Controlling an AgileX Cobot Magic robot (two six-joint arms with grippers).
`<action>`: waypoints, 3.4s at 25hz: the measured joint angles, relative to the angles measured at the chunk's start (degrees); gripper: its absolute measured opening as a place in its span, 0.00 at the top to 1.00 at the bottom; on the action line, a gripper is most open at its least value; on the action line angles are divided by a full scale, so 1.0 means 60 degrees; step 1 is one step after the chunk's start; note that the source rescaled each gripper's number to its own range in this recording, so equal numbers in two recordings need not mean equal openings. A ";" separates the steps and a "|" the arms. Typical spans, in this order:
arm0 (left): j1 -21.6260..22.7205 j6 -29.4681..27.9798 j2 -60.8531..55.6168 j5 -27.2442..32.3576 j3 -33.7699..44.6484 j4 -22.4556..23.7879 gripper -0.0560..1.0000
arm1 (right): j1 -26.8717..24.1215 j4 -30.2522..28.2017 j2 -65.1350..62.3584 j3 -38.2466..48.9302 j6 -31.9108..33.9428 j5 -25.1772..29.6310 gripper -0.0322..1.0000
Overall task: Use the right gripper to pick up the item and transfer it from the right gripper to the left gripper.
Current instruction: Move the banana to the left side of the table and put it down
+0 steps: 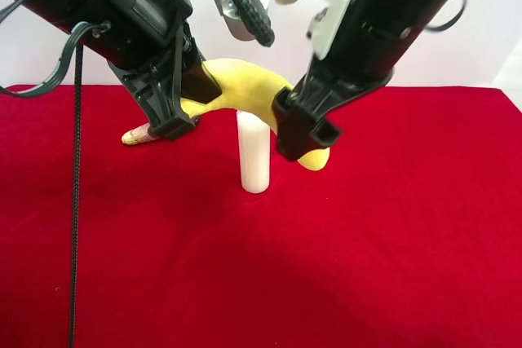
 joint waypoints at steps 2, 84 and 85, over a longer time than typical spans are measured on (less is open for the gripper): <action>0.0000 0.0000 0.0000 0.0000 0.0000 0.0000 0.95 | 0.0000 -0.0085 -0.0289 -0.0233 0.0154 0.0343 0.00; 0.7838 0.1568 -0.1227 0.0022 0.2002 -0.4627 0.95 | -0.6113 0.0148 -1.4117 0.8196 0.1813 -0.0950 0.00; 0.8178 0.1930 -0.1227 -0.0295 0.2436 -0.5102 0.95 | -0.6113 0.0148 -1.4117 0.8196 0.1813 -0.0950 0.00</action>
